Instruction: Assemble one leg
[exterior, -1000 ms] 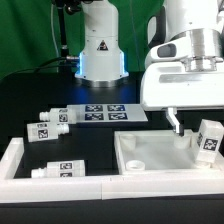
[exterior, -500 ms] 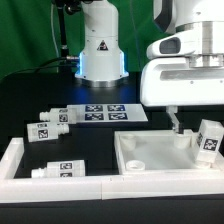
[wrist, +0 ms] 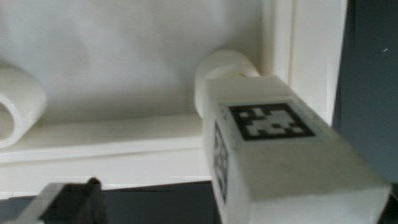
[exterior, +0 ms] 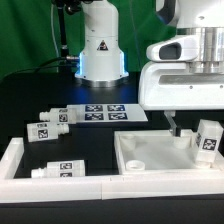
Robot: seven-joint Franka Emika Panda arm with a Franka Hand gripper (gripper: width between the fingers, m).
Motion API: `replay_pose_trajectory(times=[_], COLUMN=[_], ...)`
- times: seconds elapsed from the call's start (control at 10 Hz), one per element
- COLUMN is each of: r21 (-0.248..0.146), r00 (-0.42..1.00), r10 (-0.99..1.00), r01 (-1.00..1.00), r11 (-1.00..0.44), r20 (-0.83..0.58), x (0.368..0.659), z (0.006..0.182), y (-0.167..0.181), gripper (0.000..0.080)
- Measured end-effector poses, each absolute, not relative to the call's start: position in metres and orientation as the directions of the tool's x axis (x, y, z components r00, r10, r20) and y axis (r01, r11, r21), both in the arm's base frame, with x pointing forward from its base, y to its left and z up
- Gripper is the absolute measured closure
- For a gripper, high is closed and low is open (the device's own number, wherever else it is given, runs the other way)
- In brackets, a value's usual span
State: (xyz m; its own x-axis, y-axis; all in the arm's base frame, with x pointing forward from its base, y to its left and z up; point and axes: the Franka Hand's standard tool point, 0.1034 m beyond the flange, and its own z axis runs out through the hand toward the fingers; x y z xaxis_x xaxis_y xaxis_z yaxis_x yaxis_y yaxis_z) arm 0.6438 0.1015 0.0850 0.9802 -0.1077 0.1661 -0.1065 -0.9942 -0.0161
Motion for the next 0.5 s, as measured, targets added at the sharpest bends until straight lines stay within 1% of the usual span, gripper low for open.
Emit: replay_pose_trajectory(times=[0.1,0.2,0.3,0.4,0.5], r21=[-0.021,-0.020,-0.029,-0.044,-0.056], r00=[0.977,0.977,0.970,0.950,0.927], r10=[-0.136,-0.136,-0.178,-0.269,-0.341], r01=[-0.134,-0.134,-0.176,-0.265,-0.336], r11=[-0.991,-0.991,-0.984,-0.963,-0.940], r20=[0.166,0.166,0.164,0.161,0.157], x=[0.6438,0.6438,0.6438,0.6437,0.6436], z=[0.0849,0.0849,0.0850,0.0848,0.0847], y=[0.1015,0.1014,0.1019,0.1022,0.1022], gripper=[0.0250,0.0385,0.0385,0.0514,0.0514])
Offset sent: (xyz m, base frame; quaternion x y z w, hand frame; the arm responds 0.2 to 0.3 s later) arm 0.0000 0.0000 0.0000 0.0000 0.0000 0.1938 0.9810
